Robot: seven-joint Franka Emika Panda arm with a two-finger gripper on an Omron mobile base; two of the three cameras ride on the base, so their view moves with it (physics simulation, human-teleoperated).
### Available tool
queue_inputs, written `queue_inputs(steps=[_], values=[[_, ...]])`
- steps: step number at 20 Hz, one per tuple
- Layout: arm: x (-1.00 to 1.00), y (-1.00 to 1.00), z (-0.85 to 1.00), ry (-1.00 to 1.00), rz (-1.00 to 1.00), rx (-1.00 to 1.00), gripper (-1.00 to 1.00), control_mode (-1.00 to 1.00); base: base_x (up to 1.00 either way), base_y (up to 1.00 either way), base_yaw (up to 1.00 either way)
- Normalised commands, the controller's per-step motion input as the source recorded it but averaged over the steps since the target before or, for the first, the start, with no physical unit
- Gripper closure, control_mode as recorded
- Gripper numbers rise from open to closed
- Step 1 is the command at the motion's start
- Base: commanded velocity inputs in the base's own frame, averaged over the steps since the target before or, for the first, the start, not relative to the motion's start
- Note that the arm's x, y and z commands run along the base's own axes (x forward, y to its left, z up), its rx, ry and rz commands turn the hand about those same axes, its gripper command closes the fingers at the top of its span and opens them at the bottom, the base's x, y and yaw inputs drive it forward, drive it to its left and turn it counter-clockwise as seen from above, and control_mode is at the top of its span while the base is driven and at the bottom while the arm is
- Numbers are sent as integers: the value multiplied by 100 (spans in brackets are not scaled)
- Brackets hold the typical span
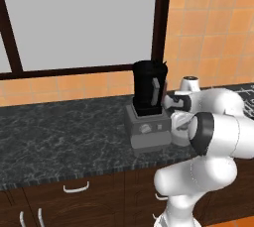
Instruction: Close the lid blender by securely placing the lid on top.
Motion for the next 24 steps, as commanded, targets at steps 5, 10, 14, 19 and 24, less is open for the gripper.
queue_inputs(steps=[5,10,14,19,24], values=[[-28,-8,98,-10,-9,0,100,-100,0,0,0],[-33,-14,100,-11,-19,0,100,-100,0,0,0],[-28,-30,100,-16,-22,0,100,-100,0,0,0],[-2,-7,100,-19,-17,0,100,-100,0,0,0],[1,0,100,-20,-20,0,100,-100,0,0,0]])
